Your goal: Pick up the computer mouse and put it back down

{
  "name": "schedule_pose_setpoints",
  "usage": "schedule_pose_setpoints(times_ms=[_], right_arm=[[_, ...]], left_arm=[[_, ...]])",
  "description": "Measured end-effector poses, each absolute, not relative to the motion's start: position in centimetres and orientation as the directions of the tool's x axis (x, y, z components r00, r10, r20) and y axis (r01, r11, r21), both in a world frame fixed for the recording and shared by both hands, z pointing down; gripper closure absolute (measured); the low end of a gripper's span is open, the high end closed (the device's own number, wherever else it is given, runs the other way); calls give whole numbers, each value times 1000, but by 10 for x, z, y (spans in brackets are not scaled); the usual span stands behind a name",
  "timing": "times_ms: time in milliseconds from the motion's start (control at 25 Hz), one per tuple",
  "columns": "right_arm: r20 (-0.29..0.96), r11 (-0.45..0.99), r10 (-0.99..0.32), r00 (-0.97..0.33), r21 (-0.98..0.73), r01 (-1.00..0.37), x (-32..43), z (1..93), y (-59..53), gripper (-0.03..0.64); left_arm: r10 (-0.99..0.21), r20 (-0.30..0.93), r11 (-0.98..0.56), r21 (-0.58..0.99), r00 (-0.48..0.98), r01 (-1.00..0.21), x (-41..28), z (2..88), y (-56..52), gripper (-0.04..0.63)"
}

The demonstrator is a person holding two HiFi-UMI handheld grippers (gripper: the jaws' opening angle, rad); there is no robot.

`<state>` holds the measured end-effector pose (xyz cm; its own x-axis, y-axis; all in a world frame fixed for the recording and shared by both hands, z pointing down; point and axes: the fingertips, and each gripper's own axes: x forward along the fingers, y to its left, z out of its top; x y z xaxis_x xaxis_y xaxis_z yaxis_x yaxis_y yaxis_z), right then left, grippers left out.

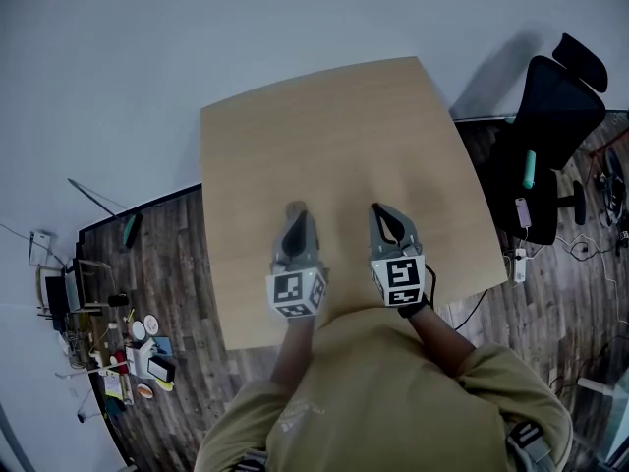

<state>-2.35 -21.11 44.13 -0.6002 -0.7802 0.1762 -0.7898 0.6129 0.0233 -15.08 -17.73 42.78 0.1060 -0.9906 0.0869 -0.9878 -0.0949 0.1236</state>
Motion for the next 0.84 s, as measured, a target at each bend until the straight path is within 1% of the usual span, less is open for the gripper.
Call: schedule_pose_setpoints(times_ms=[120, 400, 560, 840], right_arm=[[168, 613, -780, -603, 6, -790, -20, 442, -212, 612], [178, 648, -748, -639, -6, -761, -36, 442, -206, 612], [171, 657, -742, -648, -8, -754, -42, 442, -201, 612], [194, 679, -721, -665, 5, -734, -54, 448, -202, 612]], left_arm=[[-991, 93, -85, 115, 96, -990, -149, 429, -176, 594], [-987, 129, -86, 112, 100, -990, -151, 436, -168, 594], [-987, 129, -79, 113, 94, -990, -160, 437, -163, 594], [-985, 141, -83, 109, 98, -991, -165, 443, -165, 594]])
